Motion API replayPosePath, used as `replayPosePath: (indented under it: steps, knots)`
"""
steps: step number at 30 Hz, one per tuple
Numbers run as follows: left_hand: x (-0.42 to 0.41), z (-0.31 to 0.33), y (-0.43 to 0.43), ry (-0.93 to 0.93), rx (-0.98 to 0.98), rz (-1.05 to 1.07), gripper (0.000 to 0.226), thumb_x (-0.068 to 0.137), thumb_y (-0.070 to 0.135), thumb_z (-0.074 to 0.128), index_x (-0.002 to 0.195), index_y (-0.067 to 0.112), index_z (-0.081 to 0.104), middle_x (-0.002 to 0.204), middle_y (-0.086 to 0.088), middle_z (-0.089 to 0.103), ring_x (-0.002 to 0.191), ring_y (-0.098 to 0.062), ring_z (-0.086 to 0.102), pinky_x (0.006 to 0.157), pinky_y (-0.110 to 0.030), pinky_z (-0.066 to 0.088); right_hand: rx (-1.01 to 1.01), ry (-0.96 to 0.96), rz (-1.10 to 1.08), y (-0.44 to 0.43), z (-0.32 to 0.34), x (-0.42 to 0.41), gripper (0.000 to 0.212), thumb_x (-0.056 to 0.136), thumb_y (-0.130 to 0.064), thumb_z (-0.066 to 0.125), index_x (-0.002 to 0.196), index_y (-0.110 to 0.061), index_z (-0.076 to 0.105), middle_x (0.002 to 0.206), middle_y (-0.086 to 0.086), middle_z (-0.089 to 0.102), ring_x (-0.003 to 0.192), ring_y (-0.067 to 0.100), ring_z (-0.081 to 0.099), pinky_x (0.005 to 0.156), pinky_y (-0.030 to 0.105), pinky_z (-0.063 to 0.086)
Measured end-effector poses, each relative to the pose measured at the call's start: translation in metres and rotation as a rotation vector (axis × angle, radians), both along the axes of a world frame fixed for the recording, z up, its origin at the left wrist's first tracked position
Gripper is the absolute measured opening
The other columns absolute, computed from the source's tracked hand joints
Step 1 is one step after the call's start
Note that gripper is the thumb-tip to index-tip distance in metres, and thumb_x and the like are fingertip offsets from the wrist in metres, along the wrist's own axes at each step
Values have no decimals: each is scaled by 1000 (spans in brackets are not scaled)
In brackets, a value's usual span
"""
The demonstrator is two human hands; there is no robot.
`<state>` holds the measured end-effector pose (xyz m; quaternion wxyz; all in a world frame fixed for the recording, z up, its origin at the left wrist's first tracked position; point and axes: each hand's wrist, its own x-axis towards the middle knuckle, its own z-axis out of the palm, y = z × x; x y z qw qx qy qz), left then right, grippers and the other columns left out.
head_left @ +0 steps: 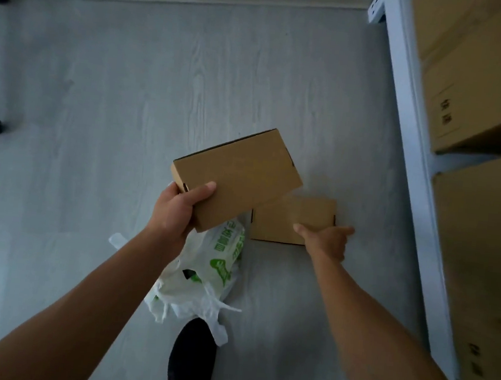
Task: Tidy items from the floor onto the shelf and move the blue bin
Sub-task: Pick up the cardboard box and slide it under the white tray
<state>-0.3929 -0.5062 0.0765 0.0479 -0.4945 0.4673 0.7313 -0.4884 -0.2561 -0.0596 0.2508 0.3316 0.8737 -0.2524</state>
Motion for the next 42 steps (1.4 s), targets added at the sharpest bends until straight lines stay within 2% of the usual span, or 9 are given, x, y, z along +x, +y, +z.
replayPosePath:
  steps: [5, 10, 18, 23, 27, 31, 35, 38, 42]
  knots:
    - [16, 89, 8, -44, -9, -6, 50, 82, 15, 73, 128, 12, 55, 118, -8, 66, 99, -24, 65, 64, -32, 54, -131, 141, -88, 21, 114, 35, 77, 69, -39, 84, 129, -4, 50, 125, 20, 59, 106, 40, 63, 91, 49, 54]
    - [39, 238, 23, -73, 6, -14, 44, 76, 12, 76, 117, 15, 58, 119, -15, 65, 101, -32, 65, 76, -45, 57, -199, 290, -170, 53, 339, 81, 41, 77, -26, 75, 113, -10, 61, 104, 8, 65, 96, 32, 64, 79, 34, 47]
    - [88, 489, 107, 65, 33, -129, 47, 80, 9, 73, 124, 8, 56, 115, -15, 67, 94, -27, 67, 64, -34, 55, -240, 559, -115, 100, 671, 154, 65, 78, -24, 77, 136, -16, 51, 125, 2, 63, 109, 21, 60, 94, 43, 54]
    - [112, 593, 140, 206, -11, -150, 53, 69, 14, 79, 118, 12, 60, 116, -14, 69, 107, -35, 65, 78, -44, 56, -394, 654, -156, 177, 805, 190, 57, 82, -24, 74, 134, -21, 53, 123, -2, 62, 112, 20, 60, 90, 42, 55]
    - [125, 651, 174, 295, 18, -270, 56, 67, 20, 79, 120, 13, 62, 118, -16, 69, 105, -33, 66, 80, -44, 57, -746, 670, -209, 237, 868, 223, 43, 89, -26, 69, 129, -27, 53, 119, -1, 65, 105, 18, 67, 84, 39, 59]
    - [128, 694, 223, 374, 190, -504, 57, 75, 33, 74, 128, 16, 60, 115, -14, 72, 99, -30, 68, 80, -46, 56, -938, 600, -202, 262, 892, 246, 73, 73, -54, 77, 137, -27, 53, 128, 7, 65, 114, 26, 66, 92, 45, 58]
    - [129, 721, 254, 469, 401, -774, 57, 85, 53, 57, 131, 20, 61, 125, -13, 69, 110, -31, 67, 88, -47, 56, -749, 727, -185, 269, 904, 264, 58, 80, -56, 70, 131, -32, 58, 123, 1, 68, 109, 18, 68, 92, 38, 57]
    - [129, 739, 270, 511, 437, -891, 78, 66, 59, 75, 131, 18, 61, 126, -13, 68, 110, -30, 67, 88, -47, 57, -589, 800, -253, 273, 911, 273, 53, 91, -45, 63, 140, -29, 53, 128, -4, 64, 112, 10, 62, 87, 26, 51]
    - [130, 752, 297, 578, 373, -1018, 76, 67, 50, 81, 134, 22, 56, 131, -11, 64, 120, -33, 62, 86, -48, 56, -187, 810, -313, 273, 909, 290, 54, 88, -45, 64, 137, -30, 47, 133, -3, 45, 123, 16, 43, 100, 37, 40]
